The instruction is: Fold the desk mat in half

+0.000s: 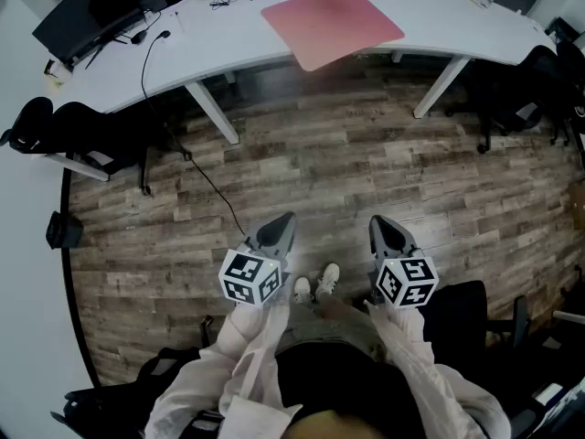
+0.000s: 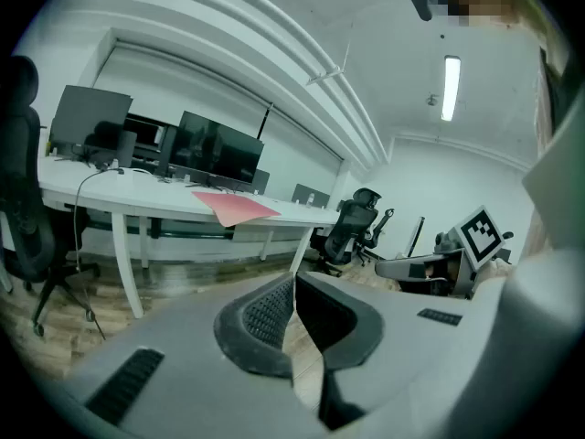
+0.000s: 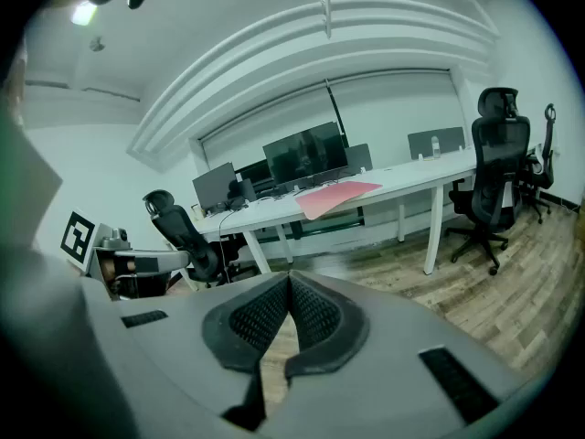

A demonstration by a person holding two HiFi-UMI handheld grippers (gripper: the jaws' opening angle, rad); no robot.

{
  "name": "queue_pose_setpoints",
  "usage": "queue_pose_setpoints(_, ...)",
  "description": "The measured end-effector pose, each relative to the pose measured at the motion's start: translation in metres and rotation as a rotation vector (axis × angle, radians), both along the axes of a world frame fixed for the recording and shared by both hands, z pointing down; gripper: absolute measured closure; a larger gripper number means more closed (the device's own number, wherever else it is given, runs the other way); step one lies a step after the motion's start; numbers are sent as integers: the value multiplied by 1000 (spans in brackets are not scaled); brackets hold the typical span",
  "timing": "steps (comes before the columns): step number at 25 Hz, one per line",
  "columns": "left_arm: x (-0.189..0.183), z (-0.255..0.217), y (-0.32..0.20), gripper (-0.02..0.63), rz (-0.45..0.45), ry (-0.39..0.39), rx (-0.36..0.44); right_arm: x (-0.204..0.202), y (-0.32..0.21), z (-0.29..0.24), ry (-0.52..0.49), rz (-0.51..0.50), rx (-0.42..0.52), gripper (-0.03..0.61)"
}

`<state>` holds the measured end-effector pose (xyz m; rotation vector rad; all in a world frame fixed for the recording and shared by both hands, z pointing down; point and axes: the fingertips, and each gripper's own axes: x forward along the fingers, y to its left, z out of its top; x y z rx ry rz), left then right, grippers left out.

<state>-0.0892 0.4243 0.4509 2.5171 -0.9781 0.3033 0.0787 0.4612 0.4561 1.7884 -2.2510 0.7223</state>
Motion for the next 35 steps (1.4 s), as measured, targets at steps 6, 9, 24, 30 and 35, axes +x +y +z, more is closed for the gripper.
queue_pose_setpoints(6,-30,1,22,580,-9,9,-5,-29,20,-8,8,16,28,566)
queue_pose_setpoints(9,-41,0,33,580,-2,15,3,-40,29,-14,19,29,51,566)
queue_pose_setpoints(24,-61,17,13,580,-22,29,-18,-58,3,0,37,14,41,566)
queue_pose_setpoints(30,-38,13,-48,580,-37,38,-13,-36,-57,-3,32,-12,53,566)
queue_pose_setpoints(35,-6,2,-104,580,-46,35,13,-6,-112,-8,29,-30,60,566)
